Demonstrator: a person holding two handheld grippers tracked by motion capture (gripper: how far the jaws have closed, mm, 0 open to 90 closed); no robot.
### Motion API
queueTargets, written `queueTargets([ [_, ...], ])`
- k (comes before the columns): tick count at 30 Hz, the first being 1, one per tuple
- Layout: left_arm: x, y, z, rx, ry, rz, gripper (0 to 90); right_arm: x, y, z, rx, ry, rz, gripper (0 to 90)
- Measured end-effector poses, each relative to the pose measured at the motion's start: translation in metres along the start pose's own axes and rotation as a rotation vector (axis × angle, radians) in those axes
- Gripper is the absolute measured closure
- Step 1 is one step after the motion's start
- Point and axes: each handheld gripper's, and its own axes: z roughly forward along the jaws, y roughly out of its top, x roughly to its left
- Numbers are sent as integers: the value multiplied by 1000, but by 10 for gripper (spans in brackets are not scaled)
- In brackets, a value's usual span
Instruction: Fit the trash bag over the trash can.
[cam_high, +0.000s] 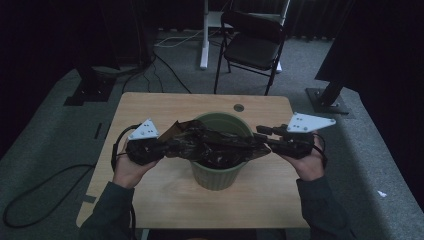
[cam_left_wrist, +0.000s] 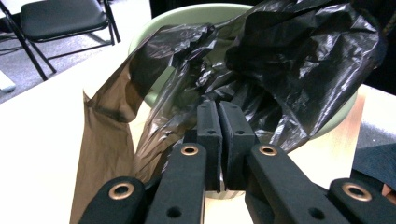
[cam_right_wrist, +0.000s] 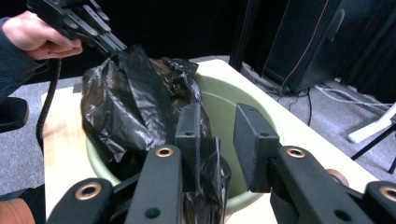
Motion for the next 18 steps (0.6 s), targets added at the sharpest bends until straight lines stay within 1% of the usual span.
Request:
queueTargets([
  [3, -4, 1, 1, -4, -16, 6, 832, 0, 0, 10, 24, 5, 2, 692],
  [7, -10, 3, 1, -5, -45, 23, 784, 2, -4, 18, 56, 8, 5, 674],
  [13, -19, 5, 4, 5, -67, 41, 731, 2, -11, 21, 85, 17, 13, 671],
  [16, -24, 5, 6, 10, -96, 46, 701, 2, -14, 21, 92, 22, 18, 673],
  [18, -28, 4, 8, 18, -108, 57, 689, 2, -16, 22, 99, 23, 19, 688],
])
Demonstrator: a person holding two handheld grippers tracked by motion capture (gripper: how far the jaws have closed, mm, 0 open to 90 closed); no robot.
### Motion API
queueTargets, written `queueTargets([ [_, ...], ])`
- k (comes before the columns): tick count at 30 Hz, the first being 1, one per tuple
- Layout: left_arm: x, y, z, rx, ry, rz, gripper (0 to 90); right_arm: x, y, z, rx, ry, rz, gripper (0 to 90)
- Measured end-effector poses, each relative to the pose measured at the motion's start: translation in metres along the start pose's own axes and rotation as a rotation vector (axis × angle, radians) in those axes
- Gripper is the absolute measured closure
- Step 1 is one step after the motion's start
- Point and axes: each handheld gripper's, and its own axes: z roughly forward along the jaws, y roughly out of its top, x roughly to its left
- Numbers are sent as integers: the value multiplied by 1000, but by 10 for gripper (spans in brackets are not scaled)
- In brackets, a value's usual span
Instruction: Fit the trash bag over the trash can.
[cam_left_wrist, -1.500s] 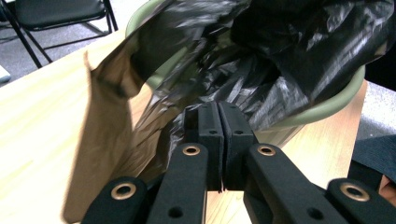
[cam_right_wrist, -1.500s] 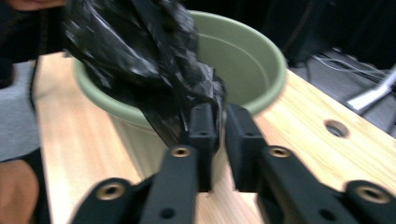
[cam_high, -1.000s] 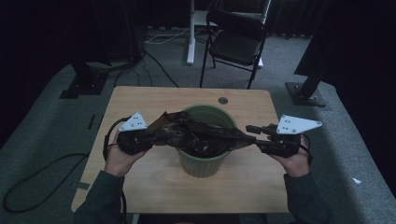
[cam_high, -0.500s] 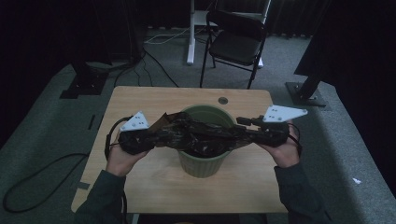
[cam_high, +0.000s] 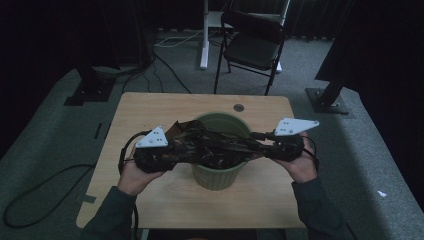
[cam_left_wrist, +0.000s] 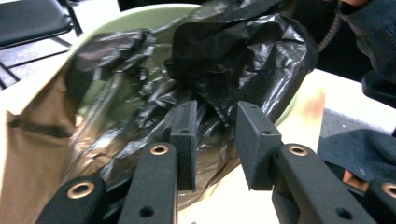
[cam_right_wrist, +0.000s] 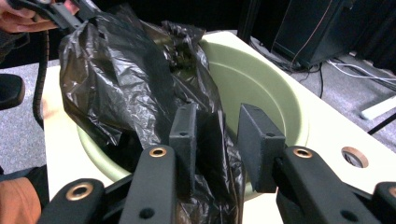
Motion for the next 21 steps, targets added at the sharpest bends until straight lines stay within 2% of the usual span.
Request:
queueTargets([
  [6, -10, -2, 8, 21, -26, 21, 671, 1, -7, 0, 17, 8, 3, 810],
  [11, -14, -7, 12, 44, -33, 20, 684, 3, -13, -3, 34, 14, -1, 856],
  [21, -17, -12, 23, 70, -57, 30, 895, 1, -33, -3, 61, 17, 30, 884],
])
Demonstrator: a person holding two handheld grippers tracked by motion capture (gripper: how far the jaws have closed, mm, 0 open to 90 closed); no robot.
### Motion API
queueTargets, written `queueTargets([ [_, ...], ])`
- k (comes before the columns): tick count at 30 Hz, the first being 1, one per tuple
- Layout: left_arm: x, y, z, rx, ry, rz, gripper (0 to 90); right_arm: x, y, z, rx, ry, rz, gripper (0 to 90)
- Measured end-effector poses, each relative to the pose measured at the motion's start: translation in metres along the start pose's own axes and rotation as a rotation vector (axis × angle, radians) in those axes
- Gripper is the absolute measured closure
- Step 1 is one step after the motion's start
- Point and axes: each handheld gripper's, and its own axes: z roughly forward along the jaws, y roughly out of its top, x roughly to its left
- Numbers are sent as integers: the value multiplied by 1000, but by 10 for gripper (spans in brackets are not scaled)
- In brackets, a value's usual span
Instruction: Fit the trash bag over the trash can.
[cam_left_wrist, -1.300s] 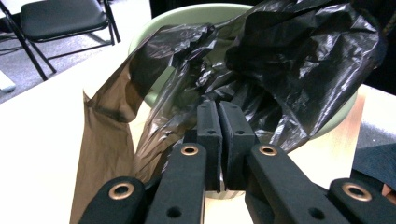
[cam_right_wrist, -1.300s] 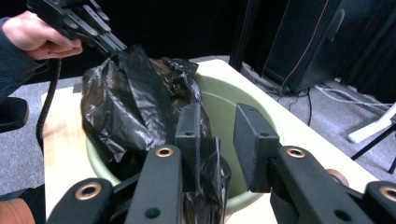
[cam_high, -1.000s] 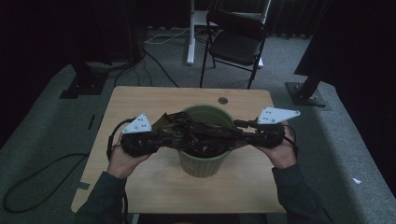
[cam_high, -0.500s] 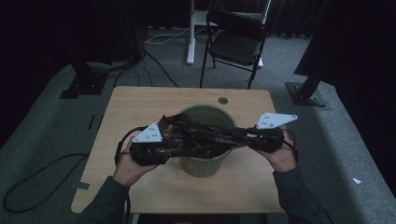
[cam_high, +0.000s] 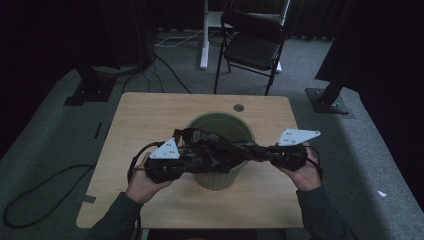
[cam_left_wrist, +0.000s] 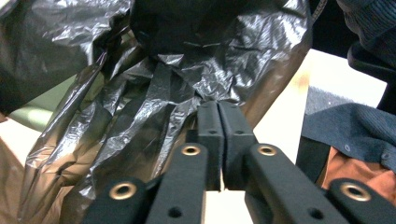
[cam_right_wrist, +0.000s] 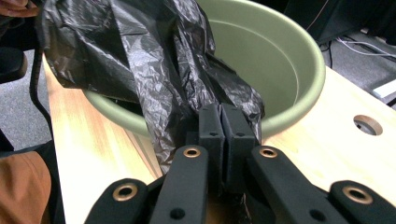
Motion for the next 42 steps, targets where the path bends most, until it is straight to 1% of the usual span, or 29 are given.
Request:
queueTargets([
  [5, -1, -3, 2, 8, -14, 4, 897, -2, -6, -1, 7, -1, 13, 890],
  [9, -4, -7, 8, 43, -16, 10, 897, -2, -13, 0, 16, 2, 23, 892],
  [11, -4, -8, 11, 50, -19, 5, 897, -2, -16, 1, 21, 3, 29, 892],
  [13, -4, -9, 12, 52, -16, 3, 897, -2, -19, 2, 30, 3, 30, 893],
  [15, -4, -8, 9, 42, -9, 6, 895, -2, -20, 2, 36, 0, 31, 893],
  [18, -3, -5, 2, 27, 19, 8, 841, -3, -19, 0, 25, -7, 30, 893],
  [21, -2, -2, -7, -4, 36, 8, 803, -2, -16, -2, 14, -11, 25, 892],
  [22, -2, -2, -7, -4, 36, 8, 793, -2, -16, -2, 14, -11, 25, 892],
  [23, 0, 2, -15, -28, 52, 6, 777, -2, -15, -2, 9, -13, 23, 892],
  [25, 1, 3, -18, -36, 60, 5, 758, -2, -15, -2, 10, -14, 21, 892],
  [26, 2, 6, -23, -54, 72, 7, 751, -2, -14, -2, 8, -15, 21, 892],
  [28, 5, 9, -29, -80, 88, 2, 730, -2, -14, -2, 6, -15, 21, 892],
  [29, 5, 9, -29, -80, 88, 2, 711, -2, -14, -2, 6, -15, 21, 892],
  [30, 8, 13, -33, -94, 118, -8, 688, -2, -13, -2, 4, -14, 22, 892],
  [31, 8, 13, -33, -94, 118, -8, 676, -2, -13, -2, 4, -14, 22, 892],
  [32, 11, 18, -33, -93, 145, -14, 656, -2, -13, -1, -1, -14, 18, 892],
  [33, 11, 18, -33, -93, 145, -14, 623, -2, -13, -1, -1, -14, 18, 892],
  [34, 14, 21, -31, -84, 165, -21, 623, -1, -12, -1, -2, -13, 17, 892],
  [35, 19, 25, -24, -57, 201, -37, 533, -1, -11, -1, -7, -12, 15, 892],
  [37, 24, 26, -15, -29, 237, -48, 498, 0, -10, -1, -11, -11, 13, 892],
  [38, 26, 25, -11, -12, 247, -57, 480, 0, -9, -1, -12, -11, 12, 891],
  [39, 26, 25, -11, -12, 247, -57, 485, 0, -9, -1, -12, -11, 12, 891],
  [40, 28, 24, -4, 13, 254, -71, 497, 1, -8, -1, -18, -10, 10, 890],
  [41, 28, 23, -1, 22, 256, -71, 528, 0, -8, -2, -19, -10, 8, 890],
  [42, 29, 23, 0, 24, 256, -67, 584, 0, -8, -2, -19, -10, 8, 889],
])
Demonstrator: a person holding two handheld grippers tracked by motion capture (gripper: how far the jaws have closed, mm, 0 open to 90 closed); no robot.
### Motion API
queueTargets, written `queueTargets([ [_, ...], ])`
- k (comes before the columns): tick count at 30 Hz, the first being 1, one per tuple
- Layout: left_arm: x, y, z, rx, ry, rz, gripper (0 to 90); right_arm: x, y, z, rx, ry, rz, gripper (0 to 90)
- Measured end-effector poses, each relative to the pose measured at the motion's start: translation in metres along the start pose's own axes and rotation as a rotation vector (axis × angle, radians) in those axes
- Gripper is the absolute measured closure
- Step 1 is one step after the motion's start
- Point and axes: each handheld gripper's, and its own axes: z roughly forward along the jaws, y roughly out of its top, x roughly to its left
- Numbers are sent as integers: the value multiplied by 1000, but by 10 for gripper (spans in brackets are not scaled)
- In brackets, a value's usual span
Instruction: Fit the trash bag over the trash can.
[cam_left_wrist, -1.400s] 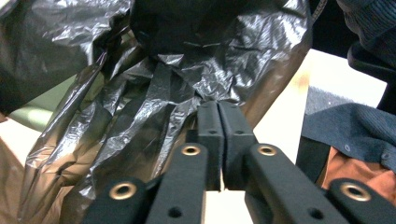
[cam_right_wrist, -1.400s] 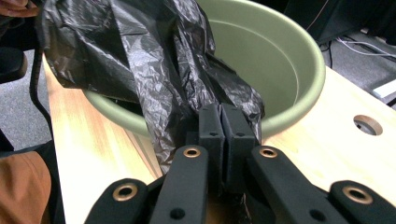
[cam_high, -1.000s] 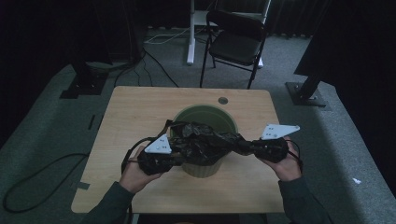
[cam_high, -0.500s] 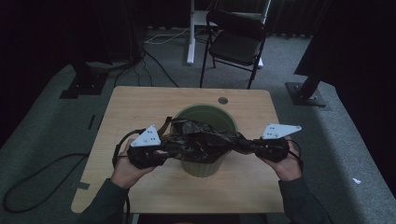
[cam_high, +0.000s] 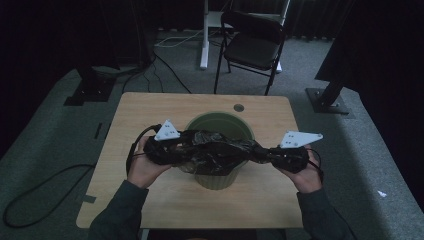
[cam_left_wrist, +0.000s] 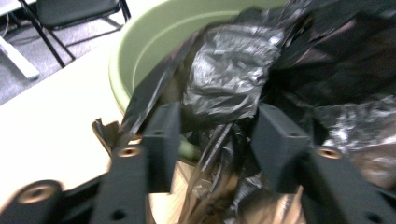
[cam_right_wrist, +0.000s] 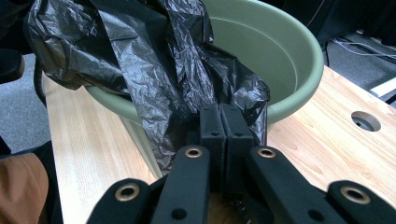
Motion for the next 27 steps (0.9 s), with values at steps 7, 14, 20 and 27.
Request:
queueTargets([
  [7, 2, -2, -7, -40, 1, -15, 878, 0, -4, -1, 10, 2, 4, 889],
  [14, 12, -18, -23, -63, 26, -64, 892, 0, -14, -3, 30, -2, 12, 889],
  [20, 23, -31, -28, -71, 39, -122, 891, -1, -19, -4, 50, 3, 13, 882],
  [27, 17, -26, -30, -85, 20, -86, 864, -1, -10, -10, 9, -19, 10, 757],
])
